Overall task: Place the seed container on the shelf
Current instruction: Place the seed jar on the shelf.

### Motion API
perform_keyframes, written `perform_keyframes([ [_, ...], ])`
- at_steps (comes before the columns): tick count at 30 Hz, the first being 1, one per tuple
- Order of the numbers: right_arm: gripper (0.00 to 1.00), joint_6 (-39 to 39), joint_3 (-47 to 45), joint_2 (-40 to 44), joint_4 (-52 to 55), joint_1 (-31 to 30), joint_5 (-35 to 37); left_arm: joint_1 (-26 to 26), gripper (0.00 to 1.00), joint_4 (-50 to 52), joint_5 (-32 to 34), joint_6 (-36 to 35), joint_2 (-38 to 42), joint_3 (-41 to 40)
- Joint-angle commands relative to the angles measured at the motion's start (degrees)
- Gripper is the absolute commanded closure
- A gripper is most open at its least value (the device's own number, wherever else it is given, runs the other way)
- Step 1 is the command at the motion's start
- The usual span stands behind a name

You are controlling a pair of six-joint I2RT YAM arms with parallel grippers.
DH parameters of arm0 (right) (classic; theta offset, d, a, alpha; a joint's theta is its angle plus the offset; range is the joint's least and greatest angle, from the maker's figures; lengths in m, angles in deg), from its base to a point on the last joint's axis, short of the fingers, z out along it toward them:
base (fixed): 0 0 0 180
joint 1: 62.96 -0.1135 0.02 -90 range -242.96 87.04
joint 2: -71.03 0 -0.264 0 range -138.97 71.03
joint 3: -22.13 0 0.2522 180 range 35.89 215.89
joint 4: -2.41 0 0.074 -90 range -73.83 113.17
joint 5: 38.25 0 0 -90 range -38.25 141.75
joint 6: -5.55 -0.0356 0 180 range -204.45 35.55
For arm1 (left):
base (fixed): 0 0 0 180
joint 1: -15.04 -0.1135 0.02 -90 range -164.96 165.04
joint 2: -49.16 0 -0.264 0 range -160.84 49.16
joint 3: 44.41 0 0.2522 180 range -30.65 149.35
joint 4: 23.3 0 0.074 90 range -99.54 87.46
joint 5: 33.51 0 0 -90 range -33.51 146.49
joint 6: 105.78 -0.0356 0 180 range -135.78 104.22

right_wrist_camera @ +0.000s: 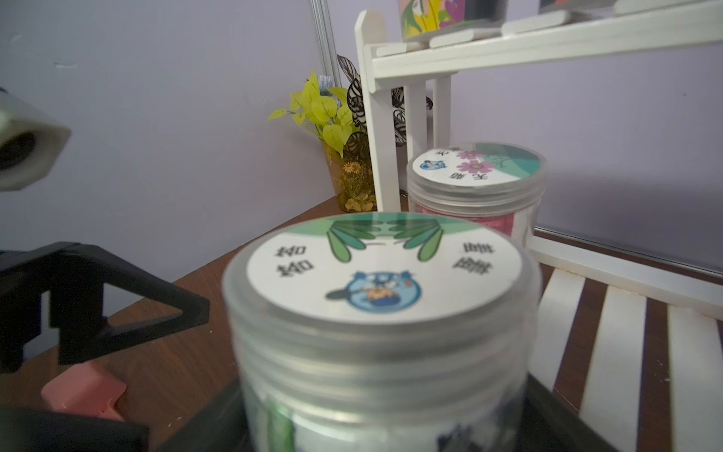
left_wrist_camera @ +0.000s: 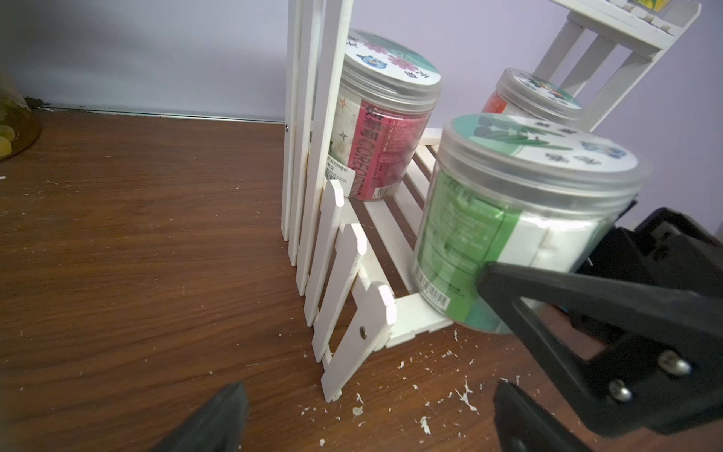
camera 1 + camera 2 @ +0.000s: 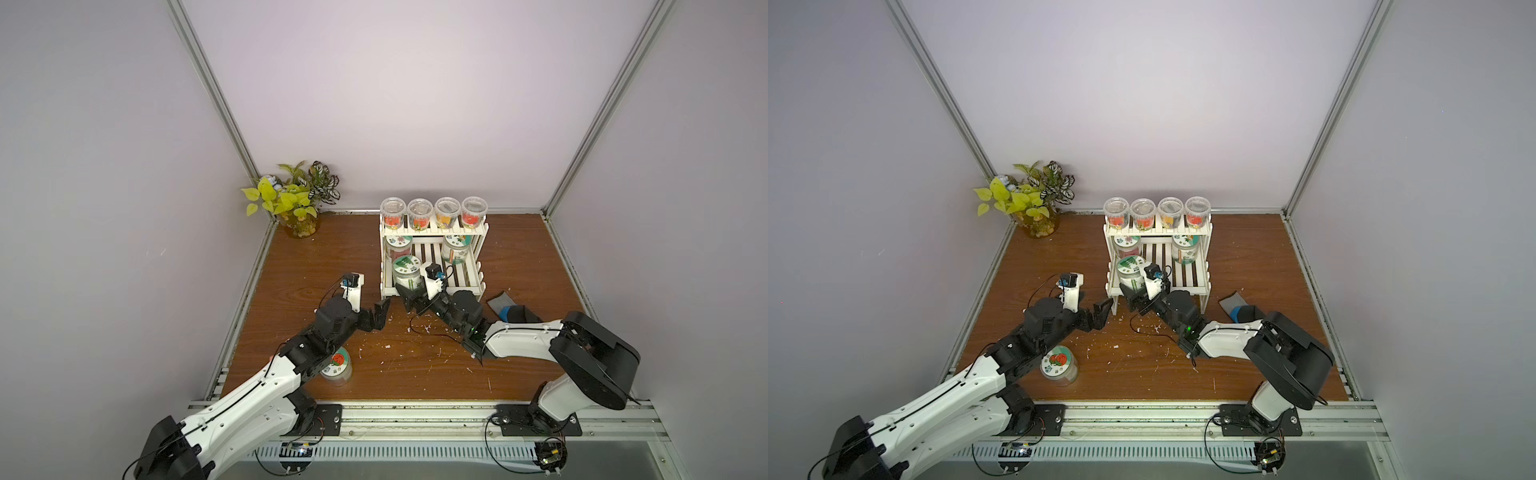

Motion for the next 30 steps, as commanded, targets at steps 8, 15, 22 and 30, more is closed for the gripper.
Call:
perform_keyframes([
  [8, 0.07, -0.09, 4.72, -2.0, -1.99, 0.12, -0.99, -0.58, 0.0, 0.34, 0.64, -1.58, -2.13, 2.79],
  [15, 0.03, -0.41, 6.28, -1.1, 4.54, 0.24, -2.31, -0.6, 0.0, 0.26, 0.86, -1.73, -3.11, 3.77],
  [22, 0.01, -0.37, 5.03, 3.44, 11.42, 0.59, -2.72, -0.66, 0.0, 0.77, 1.58, -3.68, -3.07, 4.02],
  [30, 0.06, -0.37, 2.31, 11.3, 19.59, 0.83, -2.96, -0.7, 0.0, 4.28, -0.77, -5.54, -1.0, 4.83],
])
